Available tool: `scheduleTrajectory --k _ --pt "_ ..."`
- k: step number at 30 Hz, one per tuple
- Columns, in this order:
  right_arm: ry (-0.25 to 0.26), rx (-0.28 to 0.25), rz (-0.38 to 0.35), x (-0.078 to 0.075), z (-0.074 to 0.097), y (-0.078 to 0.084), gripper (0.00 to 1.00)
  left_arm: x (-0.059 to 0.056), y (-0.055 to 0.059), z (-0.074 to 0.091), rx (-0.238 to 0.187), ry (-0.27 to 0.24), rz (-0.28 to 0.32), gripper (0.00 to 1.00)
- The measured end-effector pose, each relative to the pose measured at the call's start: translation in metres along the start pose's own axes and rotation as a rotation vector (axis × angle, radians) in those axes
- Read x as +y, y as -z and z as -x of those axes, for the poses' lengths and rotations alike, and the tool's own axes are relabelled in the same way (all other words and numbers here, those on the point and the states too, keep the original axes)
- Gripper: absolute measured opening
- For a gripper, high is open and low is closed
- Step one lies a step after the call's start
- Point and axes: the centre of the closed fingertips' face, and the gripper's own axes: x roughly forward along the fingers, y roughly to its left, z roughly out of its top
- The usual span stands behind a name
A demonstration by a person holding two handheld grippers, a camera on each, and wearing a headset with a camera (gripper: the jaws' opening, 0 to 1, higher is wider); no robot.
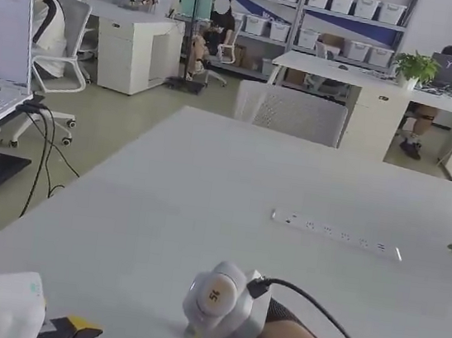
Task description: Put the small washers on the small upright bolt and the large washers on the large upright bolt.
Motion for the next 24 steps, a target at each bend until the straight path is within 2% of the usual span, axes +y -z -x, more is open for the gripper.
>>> scheduleTrajectory --k 10,24 --pt "-0.002 -0.002 -0.026 -0.0025 -0.0006 -0.0002 0.26 0.0010 -0.0006 0.0003 -0.005 0.000 0.005 1.00" --pt "0.001 0.012 -0.026 -0.0025 0.0002 0.0009 0.24 0.0030 0.0000 0.0000 -0.006 0.002 0.006 0.99"
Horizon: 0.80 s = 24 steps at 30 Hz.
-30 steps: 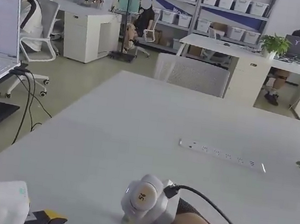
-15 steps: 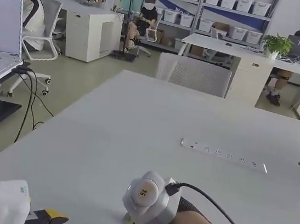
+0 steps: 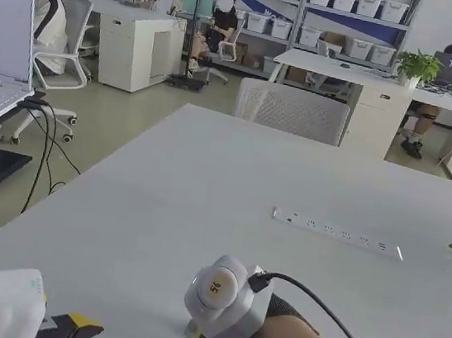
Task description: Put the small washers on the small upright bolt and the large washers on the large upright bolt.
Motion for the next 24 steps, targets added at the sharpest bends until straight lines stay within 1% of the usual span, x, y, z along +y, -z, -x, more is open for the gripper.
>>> scheduleTrajectory --k 6,14,19,24 --pt "0.005 -0.002 -0.004 -0.001 0.003 0.000 0.23 0.000 0.000 -0.001 0.001 -0.001 -0.002 0.99" --pt "0.006 -0.007 0.006 0.003 0.011 -0.004 0.23 -0.002 0.000 -0.002 0.003 0.005 -0.007 0.99" --pt "0.012 -0.002 0.007 0.003 0.015 -0.003 0.23 -0.003 -0.001 -0.002 -0.001 0.009 -0.009 0.99" --pt "0.007 0.001 0.008 0.007 0.021 -0.002 0.23 -0.005 -0.001 -0.003 0.000 0.011 -0.013 0.99"
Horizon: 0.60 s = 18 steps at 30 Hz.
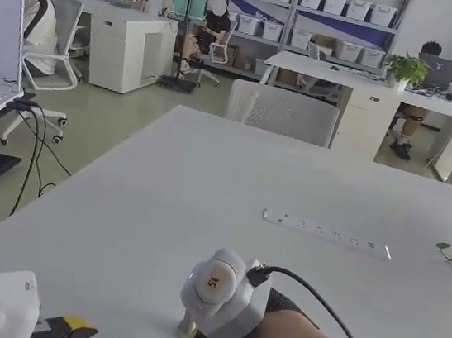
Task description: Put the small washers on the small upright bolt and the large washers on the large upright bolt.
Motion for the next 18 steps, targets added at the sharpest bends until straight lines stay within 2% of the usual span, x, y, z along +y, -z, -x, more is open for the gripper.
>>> scheduleTrajectory --k 18 --pt "0.044 -0.007 0.004 -0.002 0.042 0.006 0.23 -0.001 -0.004 -0.003 -0.008 0.011 -0.012 0.99"
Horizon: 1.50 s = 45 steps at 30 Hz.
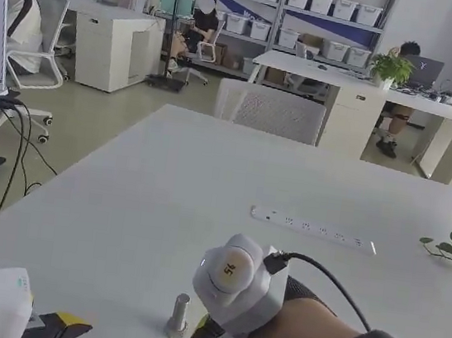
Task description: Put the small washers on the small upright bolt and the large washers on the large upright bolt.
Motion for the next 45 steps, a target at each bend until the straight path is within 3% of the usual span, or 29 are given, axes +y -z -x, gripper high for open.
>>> scheduleTrajectory --k 14,24,35,45 --pt "0.059 -0.007 0.013 -0.017 0.029 -0.003 0.23 -0.003 -0.002 -0.003 -0.001 0.008 -0.008 0.99" --pt "0.100 -0.024 0.053 -0.031 0.046 -0.025 0.23 -0.005 -0.002 -0.002 -0.004 0.011 -0.007 0.99" --pt "0.112 -0.031 0.084 -0.048 0.046 -0.048 0.23 -0.004 -0.002 -0.002 -0.005 0.009 -0.006 0.99" --pt "0.091 -0.013 0.091 -0.053 0.035 -0.050 0.23 -0.003 -0.002 -0.001 -0.003 0.007 -0.002 0.99"
